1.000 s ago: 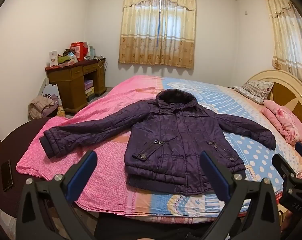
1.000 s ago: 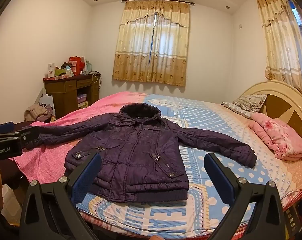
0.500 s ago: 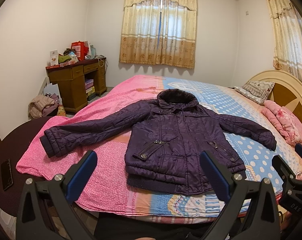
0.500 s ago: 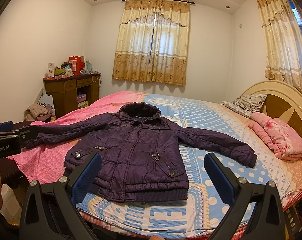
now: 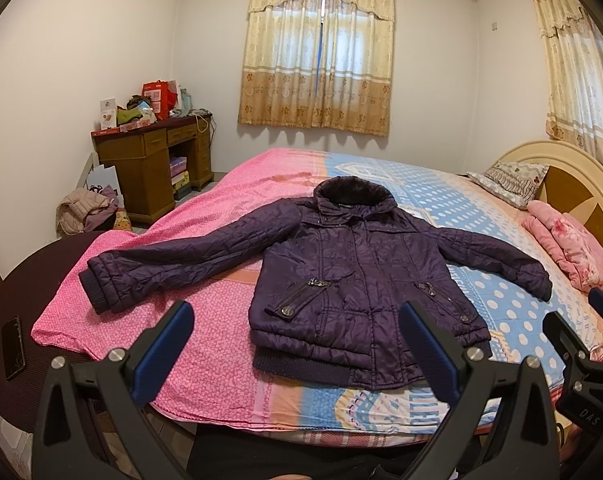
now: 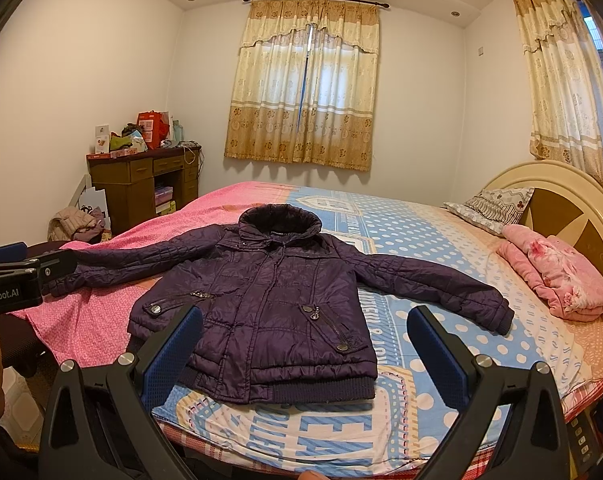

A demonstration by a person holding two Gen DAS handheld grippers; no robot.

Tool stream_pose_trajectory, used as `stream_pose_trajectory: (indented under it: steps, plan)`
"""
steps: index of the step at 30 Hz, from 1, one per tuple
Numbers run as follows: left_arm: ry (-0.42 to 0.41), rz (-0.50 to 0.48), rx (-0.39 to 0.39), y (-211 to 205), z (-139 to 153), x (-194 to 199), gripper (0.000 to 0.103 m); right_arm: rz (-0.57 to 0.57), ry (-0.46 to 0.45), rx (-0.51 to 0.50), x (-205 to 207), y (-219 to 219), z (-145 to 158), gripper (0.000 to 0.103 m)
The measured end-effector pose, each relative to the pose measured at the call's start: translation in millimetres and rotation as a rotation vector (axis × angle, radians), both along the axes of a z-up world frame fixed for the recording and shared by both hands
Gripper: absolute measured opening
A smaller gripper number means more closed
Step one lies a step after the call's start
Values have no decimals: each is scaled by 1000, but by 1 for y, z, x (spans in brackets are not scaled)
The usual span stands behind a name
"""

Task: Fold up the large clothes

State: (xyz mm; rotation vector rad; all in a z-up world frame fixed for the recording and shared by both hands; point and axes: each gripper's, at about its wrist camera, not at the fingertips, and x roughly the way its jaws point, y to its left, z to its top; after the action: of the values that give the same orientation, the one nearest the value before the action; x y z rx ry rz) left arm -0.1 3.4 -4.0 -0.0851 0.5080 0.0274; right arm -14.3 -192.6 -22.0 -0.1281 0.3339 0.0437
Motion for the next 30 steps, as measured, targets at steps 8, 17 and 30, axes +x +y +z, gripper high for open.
stream_pose_trajectory:
  steps: [8, 17, 30]
  plan:
    - [2, 1, -1, 1, -1, -2, 103, 2, 1, 1, 0, 0, -1, 102]
    - [2, 0, -1, 1, -4, -2, 103, 5, 7, 0, 1, 1, -3, 102]
    - [0, -12, -1, -6, -9, -1, 103, 8, 8, 0, 0, 4, -4, 102]
